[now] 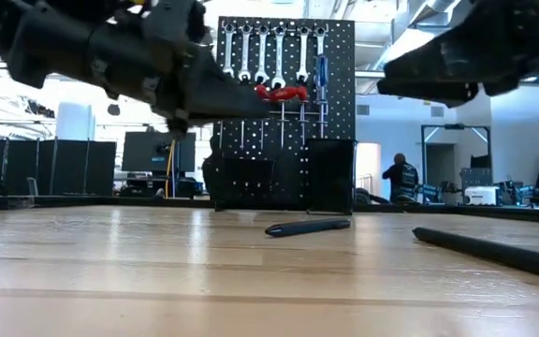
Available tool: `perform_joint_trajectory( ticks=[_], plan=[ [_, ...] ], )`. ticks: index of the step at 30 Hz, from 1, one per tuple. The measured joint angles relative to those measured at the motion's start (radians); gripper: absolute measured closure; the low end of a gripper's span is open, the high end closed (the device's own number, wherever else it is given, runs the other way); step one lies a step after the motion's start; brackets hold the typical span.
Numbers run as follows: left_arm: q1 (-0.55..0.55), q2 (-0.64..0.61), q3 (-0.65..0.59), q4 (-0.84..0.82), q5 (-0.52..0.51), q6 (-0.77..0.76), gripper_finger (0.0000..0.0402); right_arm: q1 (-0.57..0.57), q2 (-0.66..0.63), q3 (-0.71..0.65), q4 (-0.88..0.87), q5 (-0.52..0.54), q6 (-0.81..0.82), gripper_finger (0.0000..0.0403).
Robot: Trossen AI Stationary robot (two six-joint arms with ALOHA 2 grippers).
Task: Hang tools onto peg board
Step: Put the black pen into the black bin on the peg board
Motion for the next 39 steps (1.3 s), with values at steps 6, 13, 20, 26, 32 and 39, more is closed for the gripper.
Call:
perform_joint_trajectory(
  ticks=[6, 13, 20, 26, 32, 39],
  plan=[
    [-0.017, 0.118, 0.194, -0.188, 0.003, 0.07, 0.0347, 0.024, -0.063, 0.013, -0.002, -0.001, -0.053, 0.0182],
    [0.011, 0.25, 0.446, -0.57, -0.098, -0.037, 0.0234, 0.086, -0.082, 0.012, -0.011, 0.083, -0.082, 0.0182],
    [0.027, 0.4, 0.571, -0.616, -0.171, -0.053, 0.0184, 0.089, -0.082, 0.012, -0.028, 0.087, -0.082, 0.0182],
    [0.03, 0.434, 0.606, -0.758, -0.274, -0.144, 0.0216, 0.091, -0.082, 0.011, -0.032, 0.087, -0.079, 0.0182],
    [0.069, 0.427, 0.564, -0.757, -0.112, -0.272, 0.0276, 0.09, -0.082, 0.011, -0.035, 0.087, -0.079, 0.0182],
    [0.08, 0.404, 0.446, -0.6, -0.045, -0.251, 0.0387, 0.096, -0.082, 0.011, -0.064, 0.087, -0.069, 0.0182]
  ],
)
